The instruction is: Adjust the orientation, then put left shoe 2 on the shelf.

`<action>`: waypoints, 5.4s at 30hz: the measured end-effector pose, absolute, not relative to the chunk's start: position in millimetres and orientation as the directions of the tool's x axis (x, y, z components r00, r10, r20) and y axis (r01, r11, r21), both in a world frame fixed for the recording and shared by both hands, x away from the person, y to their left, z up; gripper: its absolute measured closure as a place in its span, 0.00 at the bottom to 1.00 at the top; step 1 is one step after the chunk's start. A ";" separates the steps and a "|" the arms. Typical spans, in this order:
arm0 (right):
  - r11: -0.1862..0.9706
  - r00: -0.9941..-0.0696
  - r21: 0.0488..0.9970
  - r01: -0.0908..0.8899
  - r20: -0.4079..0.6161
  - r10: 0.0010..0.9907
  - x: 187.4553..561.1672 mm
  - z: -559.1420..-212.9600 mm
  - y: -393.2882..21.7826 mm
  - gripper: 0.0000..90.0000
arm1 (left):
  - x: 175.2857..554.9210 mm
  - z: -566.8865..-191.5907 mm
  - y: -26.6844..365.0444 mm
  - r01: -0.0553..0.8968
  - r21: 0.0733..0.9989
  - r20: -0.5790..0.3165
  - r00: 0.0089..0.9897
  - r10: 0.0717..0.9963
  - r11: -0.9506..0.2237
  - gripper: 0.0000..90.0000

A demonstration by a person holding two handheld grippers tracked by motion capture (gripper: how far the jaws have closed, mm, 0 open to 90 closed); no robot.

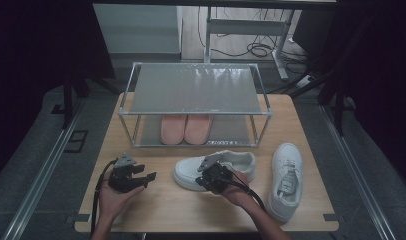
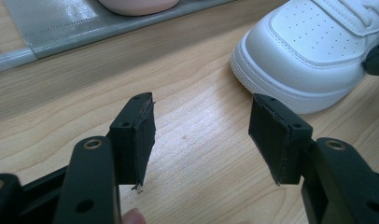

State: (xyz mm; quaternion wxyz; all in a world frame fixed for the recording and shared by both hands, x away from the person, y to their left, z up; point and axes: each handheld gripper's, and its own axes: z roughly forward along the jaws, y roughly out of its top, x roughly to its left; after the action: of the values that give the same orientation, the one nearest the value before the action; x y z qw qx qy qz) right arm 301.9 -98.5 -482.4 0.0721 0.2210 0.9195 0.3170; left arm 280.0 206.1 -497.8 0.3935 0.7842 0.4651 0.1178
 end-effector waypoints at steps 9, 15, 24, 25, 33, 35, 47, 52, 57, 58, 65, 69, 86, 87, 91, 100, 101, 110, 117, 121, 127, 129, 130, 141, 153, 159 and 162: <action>0.589 -0.860 0.726 0.354 0.006 0.510 291.1 -437.3 -149.5 1.00 | 279.1 -496.9 206.6 0.633 0.731 -0.179 0.538 0.824 -0.254 0.47; 0.502 -0.789 0.765 0.402 0.011 0.615 305.7 -406.5 -205.7 1.00 | 277.5 -493.9 205.0 0.616 0.747 -0.171 0.543 0.822 -0.252 0.48; 0.482 -0.704 0.699 0.529 0.044 0.709 346.9 -410.3 -247.7 1.00 | 277.7 -494.6 204.6 0.615 0.745 -0.168 0.547 0.820 -0.257 0.47; 0.482 -0.704 0.699 0.529 0.044 0.709 346.9 -410.3 -247.7 1.00 | 277.7 -494.6 204.6 0.615 0.745 -0.168 0.547 0.820 -0.257 0.47; 0.497 -0.672 0.650 0.575 0.028 0.740 363.5 -422.1 -253.3 1.00 | 277.4 -494.5 205.3 0.615 0.746 -0.169 0.547 0.820 -0.257 0.47; 0.502 -0.667 0.637 0.585 0.026 0.745 368.8 -425.3 -255.0 1.00 | 277.2 -494.4 205.1 0.612 0.746 -0.167 0.552 0.817 -0.261 0.47; 0.531 -0.655 0.568 0.629 0.018 0.755 384.3 -442.2 -253.5 1.00 | 278.2 -497.5 201.5 0.619 0.737 -0.169 0.557 0.814 -0.271 0.47; 0.561 -0.669 0.543 0.625 0.003 0.744 384.2 -445.7 -249.7 1.00 | 278.1 -497.3 201.3 0.619 0.737 -0.169 0.558 0.813 -0.271 0.47; 0.570 -0.676 0.529 0.629 0.009 0.737 385.0 -449.6 -251.1 1.00 | 278.5 -497.8 200.9 0.621 0.733 -0.168 0.558 0.813 -0.276 0.47; 0.579 -0.687 0.530 0.619 0.009 0.727 384.1 -449.6 -252.3 1.00 | 278.8 -498.6 200.4 0.622 0.732 -0.169 0.559 0.812 -0.276 0.47; 0.575 -0.700 0.551 0.605 0.023 0.714 386.9 -446.1 -252.7 1.00 | 278.5 -498.5 200.1 0.621 0.733 -0.169 0.560 0.811 -0.276 0.47; 0.587 -0.704 0.538 0.605 0.017 0.710 390.1 -446.5 -249.5 1.00 | 278.2 -497.8 201.0 0.620 0.735 -0.168 0.559 0.812 -0.274 0.47; 0.681 -0.791 0.512 0.524 -0.002 0.611 356.4 -440.4 -243.3 1.00 | 278.1 -498.0 199.8 0.620 0.735 -0.171 0.561 0.810 -0.275 0.47; 0.684 -0.797 0.514 0.518 0.000 0.604 354.3 -439.9 -242.8 1.00 | 278.1 -498.0 199.8 0.620 0.735 -0.171 0.561 0.810 -0.275 0.47; 0.698 -0.807 0.513 0.499 -0.018 0.590 344.3 -439.0 -239.1 1.00 | 278.1 -498.0 199.7 0.620 0.735 -0.171 0.561 0.810 -0.275 0.47; 0.706 -0.814 0.510 0.492 -0.018 0.580 329.1 -440.4 -239.1 1.00 | 277.8 -497.6 198.4 0.619 0.734 -0.170 0.568 0.806 -0.281 0.47; 0.706 -0.814 0.510 0.492 -0.018 0.580 329.1 -440.4 -239.1 1.00 | 277.8 -497.6 198.4 0.619 0.734 -0.170 0.568 0.806 -0.281 0.47; 0.736 -0.840 0.496 0.461 -0.025 0.543 310.3 -444.4 -234.0 1.00 | 277.9 -498.5 196.5 0.621 0.731 -0.172 0.568 0.805 -0.282 0.47; 0.754 -0.858 0.492 0.434 -0.027 0.512 298.4 -443.6 -228.6 1.00 | 277.8 -498.4 195.8 0.621 0.732 -0.173 0.569 0.804 -0.282 0.47; 0.749 -0.860 0.502 0.433 -0.020 0.511 297.8 -445.4 -226.8 1.00 | 277.5 -498.0 196.1 0.620 0.733 -0.172 0.568 0.805 -0.281 0.47; 0.687 -0.830 0.570 0.450 -0.016 0.557 299.2 -439.1 -235.3 0.97 | 277.5 -497.3 198.2 0.618 0.736 -0.172 0.567 0.806 -0.278 0.47; 0.627 -0.805 0.622 0.469 0.009 0.593 297.4 -435.0 -245.0 0.99 | 277.3 -497.2 198.5 0.616 0.738 -0.173 0.567 0.805 -0.276 0.47; 0.612 -0.800 0.632 0.476 0.020 0.600 296.3 -434.4 -247.9 0.99 | 277.0 -496.7 198.4 0.616 0.739 -0.174 0.567 0.805 -0.274 0.47; 0.581 -0.810 0.661 0.475 0.071 0.582 284.6 -434.0 -247.7 0.89 | 275.6 -496.4 196.8 0.614 0.738 -0.169 0.570 0.804 -0.280 0.47; 0.568 -0.798 0.663 0.488 0.075 0.598 279.1 -440.9 -235.1 0.68 | 275.3 -494.5 197.6 0.611 0.742 -0.172 0.572 0.802 -0.277 0.47; 0.570 -0.789 0.654 0.497 0.068 0.610 277.4 -447.6 -226.2 0.63 | 274.7 -492.9 199.5 0.609 0.745 -0.173 0.570 0.803 -0.272 0.47; 0.565 -0.778 0.654 0.503 0.058 0.625 279.4 -451.5 -220.0 0.62 | 275.1 -493.2 200.2 0.608 0.745 -0.172 0.571 0.803 -0.273 0.47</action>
State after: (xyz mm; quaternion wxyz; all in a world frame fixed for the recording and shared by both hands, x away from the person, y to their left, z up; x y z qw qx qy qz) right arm 279.4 -220.0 -451.5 0.0903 0.3206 0.8801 0.3385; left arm 275.1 200.2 -493.2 0.4045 0.7886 0.4474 0.1203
